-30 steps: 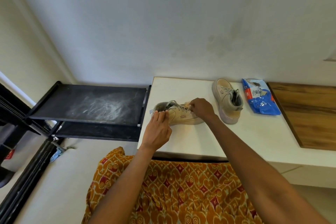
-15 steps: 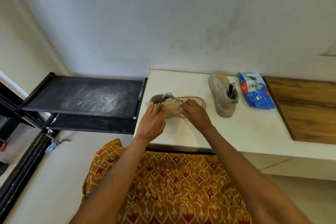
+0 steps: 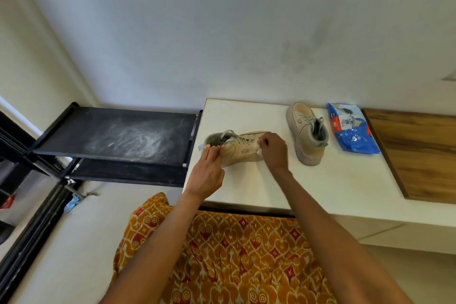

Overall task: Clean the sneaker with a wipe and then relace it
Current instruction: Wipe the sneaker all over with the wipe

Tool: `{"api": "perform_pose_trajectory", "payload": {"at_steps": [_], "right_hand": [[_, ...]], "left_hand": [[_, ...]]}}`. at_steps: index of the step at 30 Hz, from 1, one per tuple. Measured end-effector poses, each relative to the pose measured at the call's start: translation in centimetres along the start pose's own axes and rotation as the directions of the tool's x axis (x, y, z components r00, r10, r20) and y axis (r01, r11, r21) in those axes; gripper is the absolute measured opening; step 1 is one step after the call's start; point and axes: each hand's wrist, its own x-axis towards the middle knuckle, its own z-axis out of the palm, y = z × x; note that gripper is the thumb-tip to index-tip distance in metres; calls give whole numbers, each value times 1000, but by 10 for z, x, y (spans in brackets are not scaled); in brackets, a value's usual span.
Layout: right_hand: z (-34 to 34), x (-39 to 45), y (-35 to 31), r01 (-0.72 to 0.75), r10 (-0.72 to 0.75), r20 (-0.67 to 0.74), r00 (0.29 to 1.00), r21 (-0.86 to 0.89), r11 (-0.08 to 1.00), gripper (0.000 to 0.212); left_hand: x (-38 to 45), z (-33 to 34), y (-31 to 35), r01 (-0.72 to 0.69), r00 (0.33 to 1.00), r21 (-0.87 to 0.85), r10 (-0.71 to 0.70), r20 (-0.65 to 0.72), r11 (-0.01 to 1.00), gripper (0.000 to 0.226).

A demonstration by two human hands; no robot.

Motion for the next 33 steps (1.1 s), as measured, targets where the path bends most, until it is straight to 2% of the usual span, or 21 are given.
{"api": "perform_pose_trajectory", "payload": {"at_steps": [3, 4, 9, 14, 19, 21, 23, 25, 28, 33], "right_hand": [[9, 0, -7, 180, -171, 66, 983, -172, 969, 11], [6, 4, -2, 198, -185, 79, 980, -233, 952, 11], [-18, 30, 15, 64, -31, 87, 996, -406, 912, 16], [-8, 27, -1, -41, 80, 89, 993, -370, 928, 19], [-2, -8, 0, 99, -32, 204, 978, -323, 941, 23], [-12, -21, 13, 169, -112, 205, 972, -288, 943, 23], [-23, -25, 24, 188, -127, 206, 970, -315, 930, 23], [-29, -16, 27, 134, -72, 173, 982, -379, 915, 22], [-24, -4, 14, -8, 40, 84, 996, -356, 934, 19], [-14, -7, 6, 95, -27, 239, 971, -277, 956, 25]], "left_hand": [[-2, 0, -4, -16, 1000, 16, 16, 8, 1000, 56], [-1, 1, -5, -26, 1000, 35, 26, 14, 999, 54], [-1, -2, -5, -68, 998, 131, 66, 17, 989, 54], [-3, 0, -4, -65, 994, 195, 46, 100, 979, 61], [-4, 1, -9, 5, 994, 122, -18, 106, 992, 69], [-5, -3, -11, 0, 994, 137, -15, 109, 991, 67], [-6, -5, -12, -17, 993, 153, -1, 117, 988, 67], [-5, -6, -11, -12, 993, 152, -6, 118, 988, 66], [-2, -8, -9, 21, 991, 136, -38, 127, 990, 65], [0, -8, -9, 27, 989, 138, -47, 141, 990, 62]]}}
